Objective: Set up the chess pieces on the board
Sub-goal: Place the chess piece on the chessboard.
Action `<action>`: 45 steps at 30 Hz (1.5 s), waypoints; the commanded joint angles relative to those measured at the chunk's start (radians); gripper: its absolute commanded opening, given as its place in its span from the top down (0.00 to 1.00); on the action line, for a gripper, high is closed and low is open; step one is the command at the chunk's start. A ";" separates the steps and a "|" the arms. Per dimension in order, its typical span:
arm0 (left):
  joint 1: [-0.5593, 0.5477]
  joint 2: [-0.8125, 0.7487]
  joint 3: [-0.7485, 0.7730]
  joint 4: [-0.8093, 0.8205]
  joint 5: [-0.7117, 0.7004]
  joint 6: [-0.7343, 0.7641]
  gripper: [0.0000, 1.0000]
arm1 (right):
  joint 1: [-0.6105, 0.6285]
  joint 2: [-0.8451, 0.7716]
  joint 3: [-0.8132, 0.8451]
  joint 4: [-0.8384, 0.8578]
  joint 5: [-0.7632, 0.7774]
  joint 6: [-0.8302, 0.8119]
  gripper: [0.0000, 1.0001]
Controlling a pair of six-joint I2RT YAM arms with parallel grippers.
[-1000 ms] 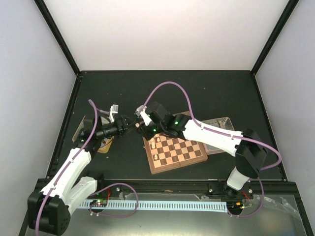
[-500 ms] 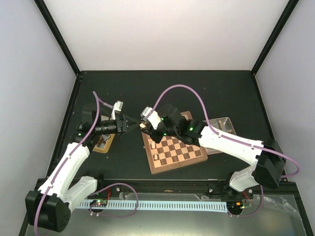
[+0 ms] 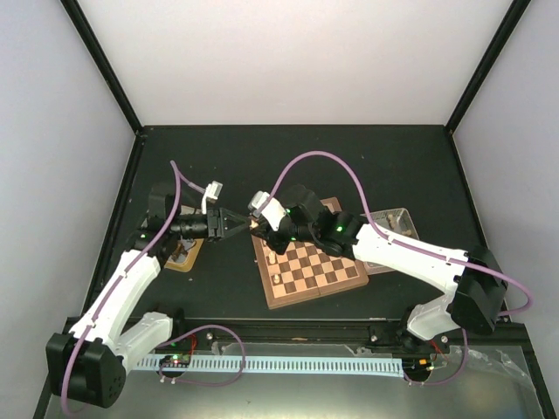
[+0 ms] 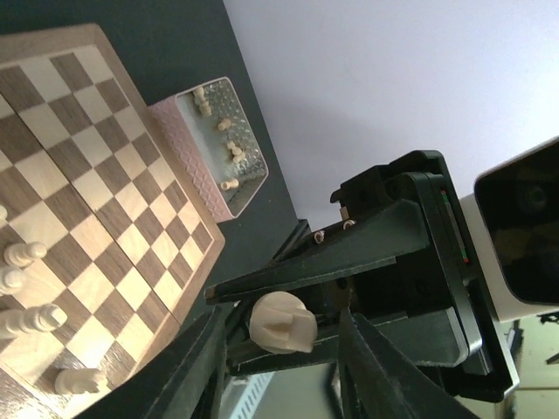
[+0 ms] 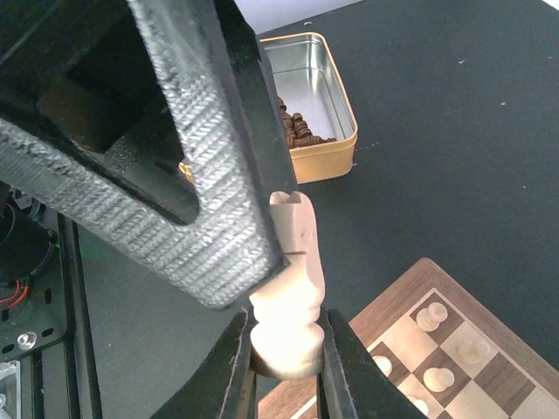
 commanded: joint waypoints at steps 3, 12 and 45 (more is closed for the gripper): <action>-0.004 0.020 0.036 0.032 0.020 -0.001 0.59 | -0.001 -0.004 0.014 0.007 -0.036 -0.027 0.99; -0.003 0.032 0.032 0.038 0.012 0.001 0.80 | -0.001 0.005 0.018 -0.005 -0.040 -0.023 0.99; -0.519 0.477 0.257 -0.202 -1.335 0.133 0.92 | -0.204 -0.331 -0.264 -0.098 0.520 0.636 0.43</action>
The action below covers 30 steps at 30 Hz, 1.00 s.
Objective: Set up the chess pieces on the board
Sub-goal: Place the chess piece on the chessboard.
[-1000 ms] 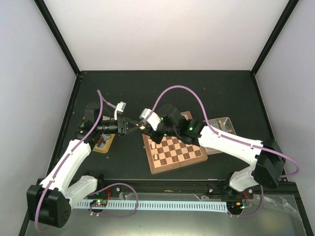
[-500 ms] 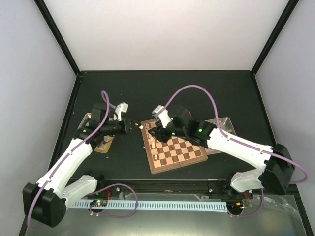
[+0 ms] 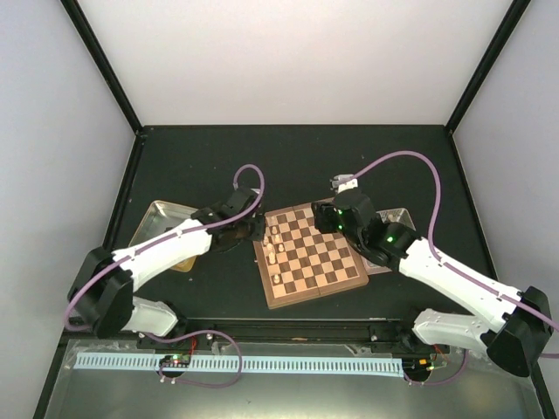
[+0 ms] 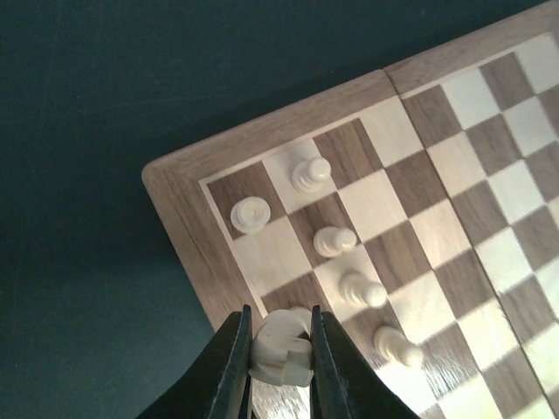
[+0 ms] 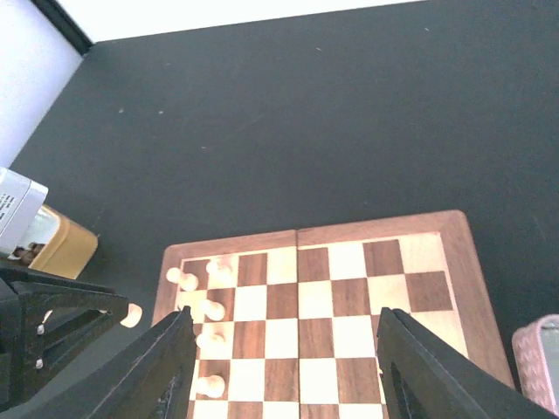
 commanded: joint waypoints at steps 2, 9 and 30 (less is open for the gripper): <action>-0.036 0.102 0.082 0.003 -0.153 -0.028 0.91 | -0.017 0.009 -0.017 -0.036 0.065 0.082 0.43; -0.052 0.169 0.105 0.017 -0.193 -0.032 0.90 | -0.023 0.031 -0.016 -0.031 0.055 0.086 0.43; -0.076 0.284 0.104 0.068 -0.188 -0.036 0.86 | -0.033 0.065 -0.008 -0.037 0.027 0.096 0.42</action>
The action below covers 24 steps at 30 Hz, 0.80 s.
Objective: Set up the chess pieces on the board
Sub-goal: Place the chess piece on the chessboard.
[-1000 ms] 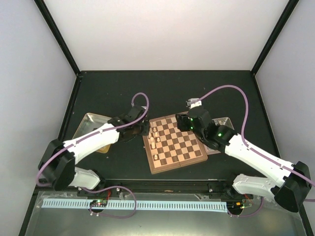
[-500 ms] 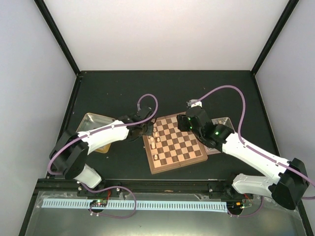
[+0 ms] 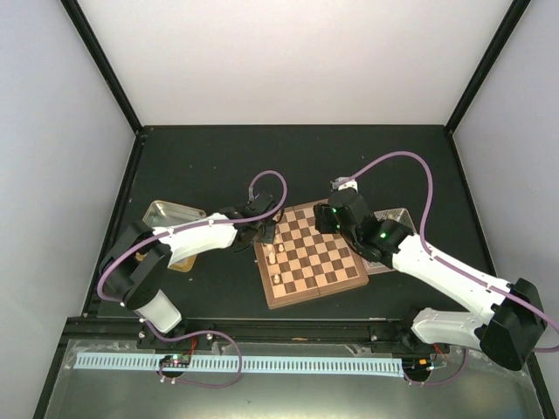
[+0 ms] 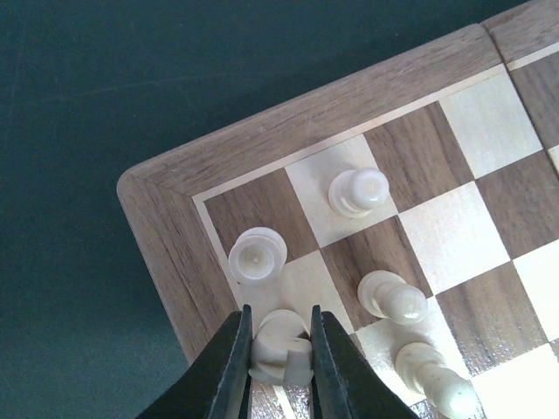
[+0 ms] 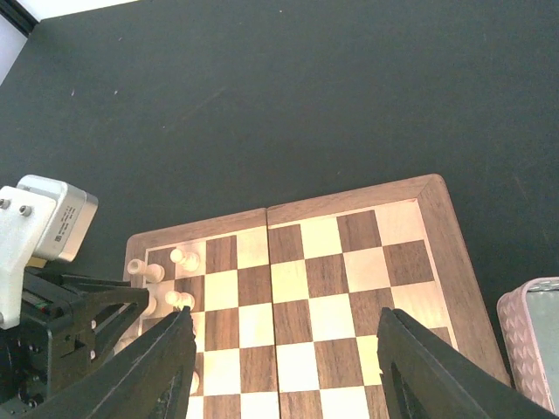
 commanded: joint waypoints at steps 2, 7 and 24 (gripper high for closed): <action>-0.005 0.020 0.039 0.007 -0.019 -0.004 0.85 | -0.008 0.008 0.005 0.001 0.004 0.019 0.42; -0.006 0.026 0.036 0.016 -0.024 0.001 0.83 | -0.007 0.012 0.007 0.004 -0.005 0.023 0.42; -0.004 0.061 0.048 0.028 -0.023 0.004 0.77 | -0.007 0.030 0.009 0.007 -0.024 0.024 0.42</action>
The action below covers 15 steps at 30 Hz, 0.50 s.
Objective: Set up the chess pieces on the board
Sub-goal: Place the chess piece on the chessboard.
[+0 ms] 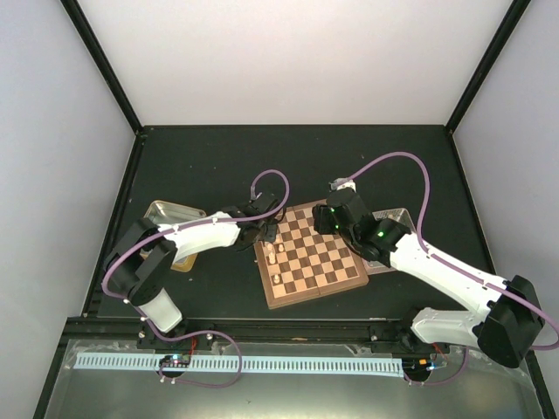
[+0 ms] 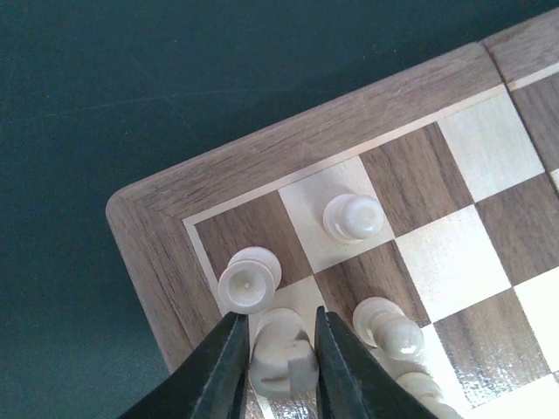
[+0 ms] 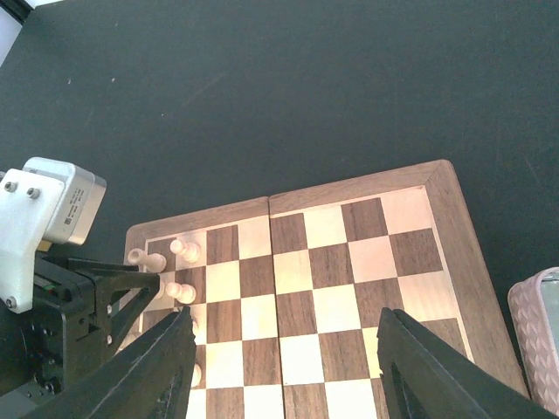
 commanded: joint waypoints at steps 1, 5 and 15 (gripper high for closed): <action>-0.005 0.023 0.031 0.002 -0.009 0.003 0.75 | -0.004 0.009 0.009 0.010 -0.001 0.007 0.42; -0.006 0.010 0.027 -0.003 -0.007 0.005 0.68 | -0.003 0.009 0.009 0.011 -0.005 0.007 0.42; -0.004 -0.044 0.030 -0.026 0.004 0.004 0.65 | -0.004 0.007 0.012 0.014 -0.009 0.008 0.42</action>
